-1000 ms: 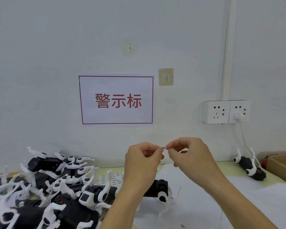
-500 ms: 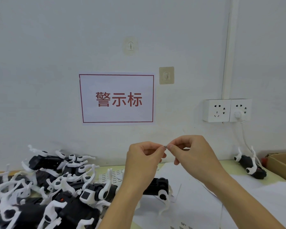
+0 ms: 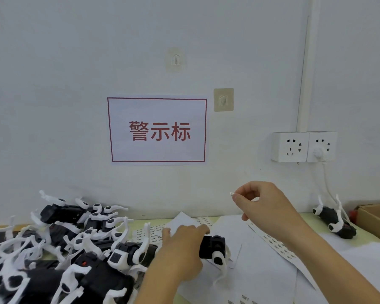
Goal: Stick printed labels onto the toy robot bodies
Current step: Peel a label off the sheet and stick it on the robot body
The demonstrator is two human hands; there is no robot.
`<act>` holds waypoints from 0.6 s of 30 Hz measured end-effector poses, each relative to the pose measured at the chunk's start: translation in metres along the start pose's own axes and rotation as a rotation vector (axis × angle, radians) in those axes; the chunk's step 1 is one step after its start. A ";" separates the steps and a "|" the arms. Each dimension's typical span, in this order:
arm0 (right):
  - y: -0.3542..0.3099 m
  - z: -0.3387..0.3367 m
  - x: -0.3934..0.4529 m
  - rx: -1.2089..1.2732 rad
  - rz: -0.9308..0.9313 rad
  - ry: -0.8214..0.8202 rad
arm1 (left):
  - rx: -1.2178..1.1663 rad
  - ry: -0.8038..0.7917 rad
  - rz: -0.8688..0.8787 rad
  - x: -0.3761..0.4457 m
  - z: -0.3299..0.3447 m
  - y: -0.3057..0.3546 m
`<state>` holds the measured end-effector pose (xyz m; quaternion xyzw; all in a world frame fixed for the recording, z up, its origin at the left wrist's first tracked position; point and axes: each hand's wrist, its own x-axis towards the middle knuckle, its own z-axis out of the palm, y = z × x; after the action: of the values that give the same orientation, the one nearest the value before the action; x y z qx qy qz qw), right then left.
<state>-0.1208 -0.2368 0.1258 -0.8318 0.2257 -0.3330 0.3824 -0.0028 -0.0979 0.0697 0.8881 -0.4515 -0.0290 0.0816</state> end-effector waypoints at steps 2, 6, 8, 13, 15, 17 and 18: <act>0.002 0.001 0.000 -0.017 0.001 -0.017 | 0.043 0.121 -0.004 0.002 0.007 0.000; 0.004 0.000 0.001 -0.036 -0.017 -0.037 | -0.159 0.303 -0.010 0.008 0.007 -0.003; 0.003 -0.002 0.001 -0.040 -0.044 -0.052 | -0.445 0.335 -0.020 0.009 0.001 -0.002; -0.001 -0.009 -0.001 -0.075 -0.149 -0.134 | -0.976 0.260 0.029 0.005 -0.012 0.006; -0.004 -0.010 -0.002 -0.058 -0.182 -0.140 | -1.031 0.217 0.012 0.004 -0.016 0.008; -0.006 -0.011 -0.004 -0.034 -0.215 -0.138 | -1.068 0.206 -0.016 0.002 -0.020 0.010; -0.008 -0.011 -0.004 -0.031 -0.230 -0.135 | -1.093 0.201 -0.025 0.000 -0.022 0.011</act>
<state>-0.1305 -0.2348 0.1355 -0.8785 0.1077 -0.3143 0.3433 -0.0087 -0.1011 0.0934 0.7203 -0.3500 -0.1749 0.5728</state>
